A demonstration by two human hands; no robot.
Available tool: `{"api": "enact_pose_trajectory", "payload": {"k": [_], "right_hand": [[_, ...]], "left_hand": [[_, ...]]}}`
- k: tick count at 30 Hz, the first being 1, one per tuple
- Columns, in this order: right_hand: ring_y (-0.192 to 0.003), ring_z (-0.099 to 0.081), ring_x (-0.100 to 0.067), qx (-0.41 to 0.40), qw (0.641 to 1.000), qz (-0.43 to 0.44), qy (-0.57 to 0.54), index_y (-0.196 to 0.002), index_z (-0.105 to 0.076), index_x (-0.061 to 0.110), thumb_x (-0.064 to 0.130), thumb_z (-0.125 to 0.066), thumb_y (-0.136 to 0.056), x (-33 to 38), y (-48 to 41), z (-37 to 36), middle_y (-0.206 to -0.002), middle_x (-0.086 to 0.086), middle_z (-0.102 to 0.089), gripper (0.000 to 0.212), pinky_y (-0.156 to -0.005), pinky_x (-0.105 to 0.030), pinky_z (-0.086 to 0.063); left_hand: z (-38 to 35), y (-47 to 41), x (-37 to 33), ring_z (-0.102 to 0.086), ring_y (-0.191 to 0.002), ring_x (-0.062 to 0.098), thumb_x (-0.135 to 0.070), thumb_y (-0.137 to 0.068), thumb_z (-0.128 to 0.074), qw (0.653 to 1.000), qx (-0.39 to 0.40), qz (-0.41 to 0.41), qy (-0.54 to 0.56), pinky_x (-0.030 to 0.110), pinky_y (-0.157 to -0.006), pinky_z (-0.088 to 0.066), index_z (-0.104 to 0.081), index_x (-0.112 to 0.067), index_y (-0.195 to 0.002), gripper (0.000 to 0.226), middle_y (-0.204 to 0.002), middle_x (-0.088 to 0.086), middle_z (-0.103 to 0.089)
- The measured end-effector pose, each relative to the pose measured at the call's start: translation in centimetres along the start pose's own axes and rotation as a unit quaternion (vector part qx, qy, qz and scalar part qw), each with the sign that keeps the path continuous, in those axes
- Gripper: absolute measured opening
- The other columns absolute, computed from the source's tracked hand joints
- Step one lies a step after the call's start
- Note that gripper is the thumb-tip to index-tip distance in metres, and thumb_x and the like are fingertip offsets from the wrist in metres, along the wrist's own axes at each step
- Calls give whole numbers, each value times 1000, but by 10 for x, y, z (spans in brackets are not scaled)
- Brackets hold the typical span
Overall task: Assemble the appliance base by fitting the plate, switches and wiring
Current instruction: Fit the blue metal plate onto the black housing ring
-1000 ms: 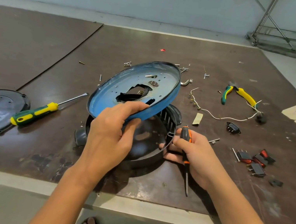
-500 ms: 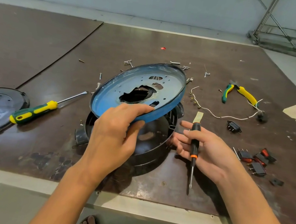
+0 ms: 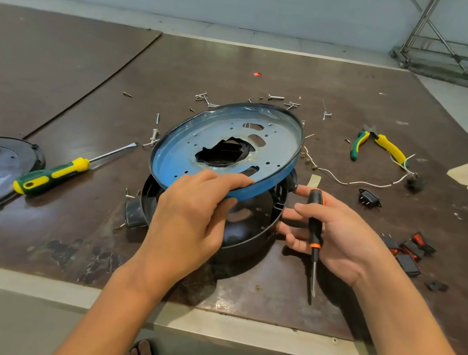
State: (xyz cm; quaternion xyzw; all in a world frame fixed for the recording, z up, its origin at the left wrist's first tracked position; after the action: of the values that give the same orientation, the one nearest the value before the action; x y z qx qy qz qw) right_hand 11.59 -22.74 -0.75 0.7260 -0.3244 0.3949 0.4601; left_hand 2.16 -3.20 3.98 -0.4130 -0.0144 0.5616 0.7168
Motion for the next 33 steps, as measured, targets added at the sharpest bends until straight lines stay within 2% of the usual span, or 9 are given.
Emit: {"api": "enact_pose_trajectory", "payload": {"k": [8,11,15,19,21,24,27,31,33], "right_hand": [[-82,-70,-29,27,998,21,59,-119,-56,20,1,-57,-97,-6,-4,-3,-86,-15,-70,29,-68,-38,-62],[-80,-73,-28,0,984,63,165,-106,-62,17,-5,-57,-93,-5,-6,-6,-84,-13,-72,26,-64,-38,-61],[-73,-72,-29,-56,935,118,330,-96,-63,14,-7,-57,-87,-2,-11,-6,-86,-16,-69,23,-55,-36,-57],[-85,-52,-21,-127,802,200,549,-108,-64,20,10,-63,-88,1,-19,-3,-97,-3,-65,22,-72,-30,-38],[-88,-52,-21,-154,787,222,554,-110,-66,21,10,-64,-86,2,-21,-1,-96,-2,-61,27,-74,-28,-35],[-85,-48,-20,-190,770,235,563,-107,-68,20,21,-67,-88,5,-26,2,-94,0,-52,20,-74,-27,-33],[-88,-54,-26,-204,761,223,574,-102,-66,18,28,-65,-89,6,-31,0,-98,-6,-60,16,-70,-33,-39],[-96,-60,-32,-248,722,203,613,-97,-63,19,35,-64,-89,9,-34,-1,-100,-6,-63,18,-67,-36,-41],[-93,-61,-35,-252,721,187,618,-95,-64,17,35,-64,-90,11,-38,-1,-97,-9,-65,18,-65,-37,-43]], "left_hand": [[-1,0,-2,-63,-92,20,-5,-92,-61,1000,-4,-6,-15,42,-77,-53,-64,-14,-125,35,-103,2,-66],[3,1,-1,-61,-89,19,-3,-91,-61,999,-34,4,-8,41,-74,-53,-65,-12,-125,36,-100,3,-64],[2,2,0,-60,-87,17,-1,-90,-63,999,-41,23,-15,41,-73,-53,-65,-13,-125,38,-99,2,-64],[3,5,8,-59,-87,14,-3,-90,-62,998,-36,29,-44,38,-73,-53,-65,-14,-125,37,-98,1,-65],[3,7,11,-58,-84,13,-9,-92,-58,997,-37,25,-56,37,-71,-52,-65,-14,-124,33,-96,1,-65],[2,8,10,-57,-81,15,-13,-93,-55,997,-35,24,-61,39,-67,-51,-66,-14,-123,33,-93,1,-64],[3,7,7,-57,-81,16,-10,-93,-57,998,-30,20,-55,40,-67,-50,-66,-14,-124,33,-93,1,-63],[4,6,0,-59,-81,16,-2,-89,-63,998,-6,11,-61,39,-68,-52,-66,-15,-125,39,-93,0,-64],[4,6,-6,-64,-84,17,-8,-92,-58,997,10,-11,-79,39,-69,-54,-65,-14,-125,34,-96,1,-68]]}}
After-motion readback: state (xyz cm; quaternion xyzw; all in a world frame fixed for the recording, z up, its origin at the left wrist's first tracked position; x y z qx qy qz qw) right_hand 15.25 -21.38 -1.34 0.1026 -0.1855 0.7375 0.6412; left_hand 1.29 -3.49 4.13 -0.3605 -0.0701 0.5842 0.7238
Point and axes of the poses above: each hand's wrist, its own y-axis away from the middle knuckle, its own z-axis out of the back of the hand, x = y × z, the point moved 5 cm from there along -y, towards the middle knuckle
